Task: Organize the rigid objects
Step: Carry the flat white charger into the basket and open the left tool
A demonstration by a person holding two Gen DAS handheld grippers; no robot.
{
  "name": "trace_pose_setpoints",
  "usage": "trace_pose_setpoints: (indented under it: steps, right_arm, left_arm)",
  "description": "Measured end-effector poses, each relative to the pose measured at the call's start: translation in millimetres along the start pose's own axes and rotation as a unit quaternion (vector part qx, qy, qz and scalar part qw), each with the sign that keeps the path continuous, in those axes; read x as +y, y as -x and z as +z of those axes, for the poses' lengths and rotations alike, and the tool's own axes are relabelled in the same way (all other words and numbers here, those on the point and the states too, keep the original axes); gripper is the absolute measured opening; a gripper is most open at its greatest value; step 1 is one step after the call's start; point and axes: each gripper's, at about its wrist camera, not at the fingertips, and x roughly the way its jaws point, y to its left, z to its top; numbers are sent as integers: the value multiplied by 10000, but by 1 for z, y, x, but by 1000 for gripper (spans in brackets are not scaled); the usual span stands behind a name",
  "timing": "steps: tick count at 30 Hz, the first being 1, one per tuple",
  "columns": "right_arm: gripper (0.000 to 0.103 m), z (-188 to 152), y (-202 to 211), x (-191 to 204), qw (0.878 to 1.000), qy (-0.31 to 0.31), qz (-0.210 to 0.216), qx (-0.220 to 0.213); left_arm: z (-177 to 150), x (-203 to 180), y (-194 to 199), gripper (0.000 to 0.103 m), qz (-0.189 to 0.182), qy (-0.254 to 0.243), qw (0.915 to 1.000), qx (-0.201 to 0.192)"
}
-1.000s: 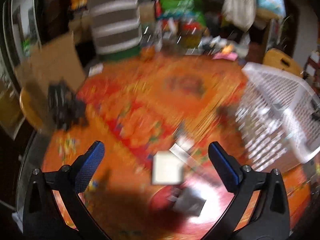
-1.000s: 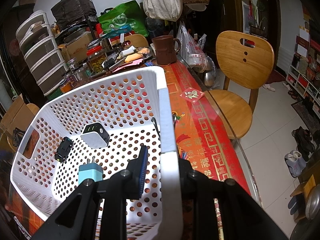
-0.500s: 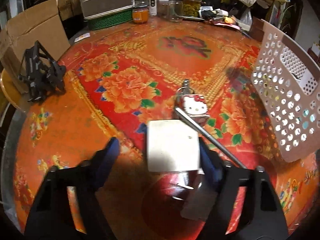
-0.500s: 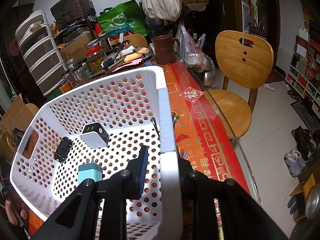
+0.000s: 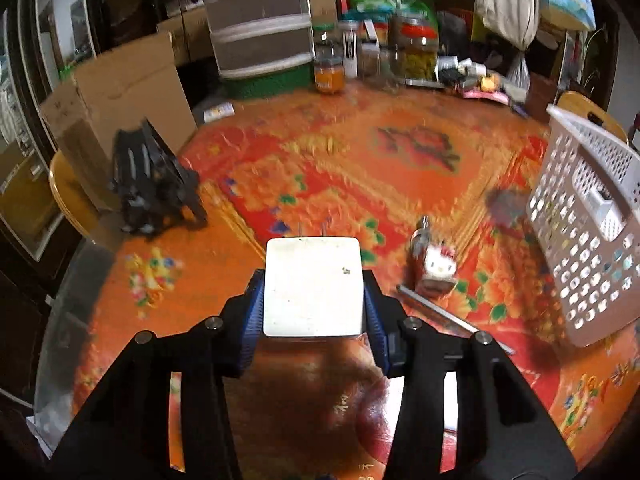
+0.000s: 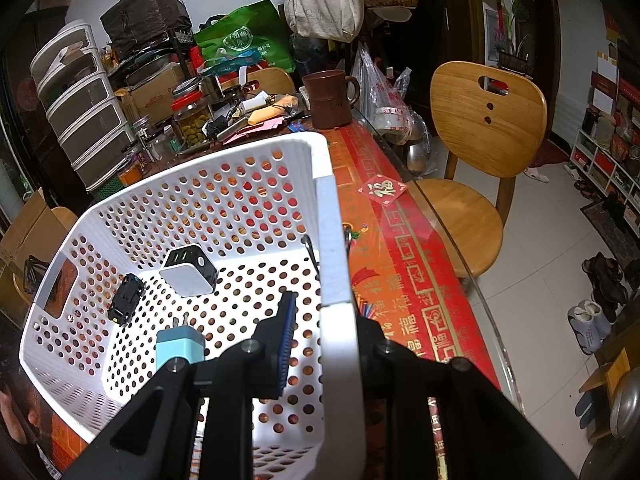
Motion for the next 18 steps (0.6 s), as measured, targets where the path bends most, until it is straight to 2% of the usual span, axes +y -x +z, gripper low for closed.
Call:
trace_pose_setpoints:
  steps: [9, 18]
  right_arm:
    - [21, 0, 0, 0, 10000, -3, 5, 0]
    - [21, 0, 0, 0, 10000, 7, 29, -1]
  left_arm:
    - [26, -10, 39, 43, 47, -137, 9990, -427]
    - [59, -52, 76, 43, -60, -468, 9955, -823]
